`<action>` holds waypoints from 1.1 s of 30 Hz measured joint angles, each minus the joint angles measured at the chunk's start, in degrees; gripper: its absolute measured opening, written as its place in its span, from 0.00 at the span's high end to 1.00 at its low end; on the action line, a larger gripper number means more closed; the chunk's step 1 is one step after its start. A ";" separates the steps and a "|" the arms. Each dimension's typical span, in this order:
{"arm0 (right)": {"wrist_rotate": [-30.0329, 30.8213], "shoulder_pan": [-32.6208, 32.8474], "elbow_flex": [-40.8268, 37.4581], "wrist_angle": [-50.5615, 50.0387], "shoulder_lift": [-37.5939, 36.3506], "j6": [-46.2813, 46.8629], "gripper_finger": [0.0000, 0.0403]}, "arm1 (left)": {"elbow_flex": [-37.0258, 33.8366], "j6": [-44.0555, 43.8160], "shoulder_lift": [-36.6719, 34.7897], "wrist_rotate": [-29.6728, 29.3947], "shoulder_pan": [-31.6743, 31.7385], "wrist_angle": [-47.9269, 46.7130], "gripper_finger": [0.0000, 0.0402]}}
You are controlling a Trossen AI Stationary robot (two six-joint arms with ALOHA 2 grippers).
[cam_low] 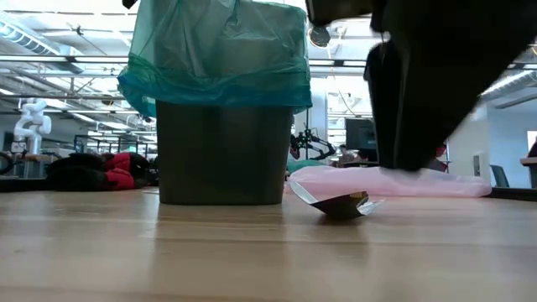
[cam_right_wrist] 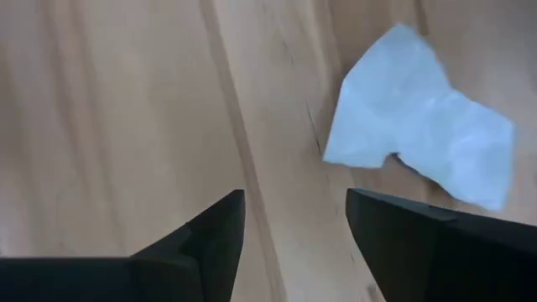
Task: Place trash/remove bag and relplace
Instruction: Put the piece of white cardboard into the black trash bin
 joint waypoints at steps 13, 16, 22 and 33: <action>6.66 -2.24 0.00 0.93 3.14 -0.13 0.60 | 0.00 0.43 -0.02 -0.64 0.00 -2.19 1.00; 6.91 -2.84 0.00 1.08 3.12 0.92 0.60 | 0.00 1.53 -0.04 -0.64 -0.02 -2.93 1.00; 7.66 -3.28 0.50 2.76 3.29 -0.62 0.60 | 0.00 1.69 -0.09 -0.65 -0.02 -3.78 1.00; 2.62 -7.11 0.50 3.41 3.89 2.66 0.98 | 0.00 4.26 -0.18 -0.69 -0.02 -4.82 1.00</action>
